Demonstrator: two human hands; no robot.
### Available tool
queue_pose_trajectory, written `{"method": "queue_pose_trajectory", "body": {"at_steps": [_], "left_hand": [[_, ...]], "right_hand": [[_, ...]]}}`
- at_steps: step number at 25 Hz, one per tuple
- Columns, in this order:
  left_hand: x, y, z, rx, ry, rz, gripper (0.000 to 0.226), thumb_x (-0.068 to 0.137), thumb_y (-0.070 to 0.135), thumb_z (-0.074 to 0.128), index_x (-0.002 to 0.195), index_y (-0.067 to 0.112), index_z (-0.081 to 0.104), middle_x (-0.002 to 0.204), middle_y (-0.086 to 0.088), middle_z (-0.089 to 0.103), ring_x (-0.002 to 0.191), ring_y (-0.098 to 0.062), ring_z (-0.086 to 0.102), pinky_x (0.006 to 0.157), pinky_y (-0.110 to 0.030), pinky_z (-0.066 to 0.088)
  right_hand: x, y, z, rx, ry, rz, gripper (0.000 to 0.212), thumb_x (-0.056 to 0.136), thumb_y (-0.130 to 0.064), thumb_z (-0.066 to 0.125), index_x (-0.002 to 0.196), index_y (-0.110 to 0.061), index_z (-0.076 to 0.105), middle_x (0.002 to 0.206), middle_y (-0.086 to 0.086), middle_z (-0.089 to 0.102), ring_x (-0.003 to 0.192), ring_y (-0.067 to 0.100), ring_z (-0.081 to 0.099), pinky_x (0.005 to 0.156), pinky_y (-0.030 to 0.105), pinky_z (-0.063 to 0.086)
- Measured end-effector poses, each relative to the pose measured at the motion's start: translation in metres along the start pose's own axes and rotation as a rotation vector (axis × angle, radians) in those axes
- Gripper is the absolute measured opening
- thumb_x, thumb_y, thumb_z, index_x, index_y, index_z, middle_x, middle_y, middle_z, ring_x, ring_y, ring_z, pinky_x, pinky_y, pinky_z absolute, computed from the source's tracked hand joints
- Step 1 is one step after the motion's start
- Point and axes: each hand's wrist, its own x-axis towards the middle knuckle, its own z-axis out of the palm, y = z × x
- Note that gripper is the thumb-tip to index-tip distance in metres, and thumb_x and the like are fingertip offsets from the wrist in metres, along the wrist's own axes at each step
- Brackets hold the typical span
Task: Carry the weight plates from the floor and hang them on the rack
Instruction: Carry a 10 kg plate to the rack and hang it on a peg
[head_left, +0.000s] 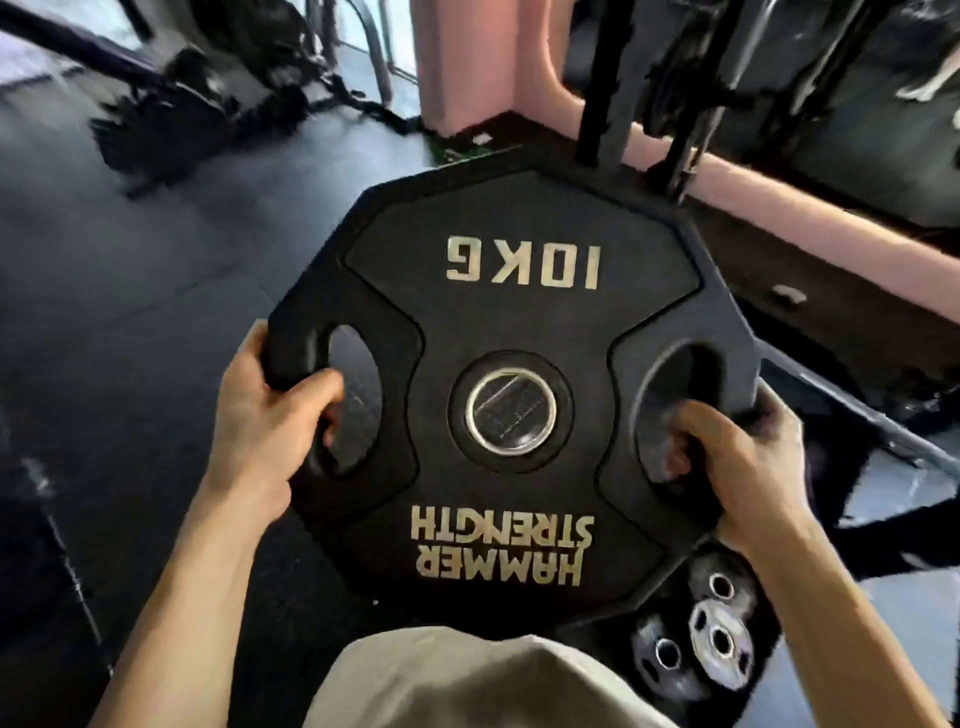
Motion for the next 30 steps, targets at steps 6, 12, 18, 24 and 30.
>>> {"method": "queue_pose_trajectory", "body": {"at_steps": [6, 12, 18, 24, 30], "left_hand": [[0.056, -0.028, -0.154, -0.03, 0.325, -0.072, 0.023, 0.079, -0.011, 0.056, 0.095, 0.003, 0.049, 0.047, 0.001, 0.05, 0.04, -0.021, 0.045, 0.041, -0.028, 0.037], [0.15, -0.032, -0.268, -0.057, 0.412, -0.071, 0.024, 0.079, -0.012, 0.055, 0.088, 0.009, 0.046, 0.049, -0.003, 0.049, 0.038, -0.019, 0.045, 0.039, -0.027, 0.037], [0.28, -0.033, -0.319, -0.073, 0.441, -0.081, 0.031, 0.08, -0.01, 0.055, 0.076, 0.019, 0.043, 0.054, -0.009, 0.049, 0.044, -0.023, 0.045, 0.04, -0.028, 0.036], [0.439, -0.021, -0.335, -0.064, 0.477, -0.054, 0.026, 0.078, -0.011, 0.055, 0.082, 0.013, 0.046, 0.057, -0.007, 0.052, 0.047, -0.021, 0.047, 0.042, -0.029, 0.039], [0.603, 0.0, -0.344, -0.057, 0.468, -0.019, 0.031, 0.077, -0.012, 0.053, 0.076, 0.017, 0.043, 0.053, -0.004, 0.049, 0.044, -0.021, 0.045, 0.042, -0.029, 0.037]], "right_hand": [[0.015, 0.003, 0.195, -0.11, -0.349, 0.012, 0.029, 0.08, 0.01, 0.059, 0.07, -0.014, 0.047, 0.058, 0.013, 0.047, 0.048, 0.022, 0.042, 0.046, 0.035, 0.038], [0.029, -0.001, 0.366, -0.104, -0.474, 0.012, 0.038, 0.078, 0.011, 0.06, 0.059, -0.021, 0.052, 0.053, 0.009, 0.049, 0.049, 0.023, 0.043, 0.051, 0.037, 0.037], [0.097, 0.002, 0.504, -0.097, -0.503, -0.013, 0.039, 0.076, 0.011, 0.061, 0.06, -0.023, 0.055, 0.051, 0.008, 0.049, 0.044, 0.023, 0.042, 0.05, 0.036, 0.039], [0.203, -0.005, 0.64, -0.057, -0.512, 0.03, 0.028, 0.078, 0.011, 0.06, 0.07, -0.014, 0.051, 0.052, 0.011, 0.047, 0.045, 0.022, 0.041, 0.048, 0.036, 0.037], [0.308, -0.032, 0.764, -0.061, -0.503, 0.016, 0.029, 0.078, 0.013, 0.058, 0.069, -0.012, 0.045, 0.051, 0.011, 0.044, 0.043, 0.021, 0.04, 0.047, 0.036, 0.035]]}}
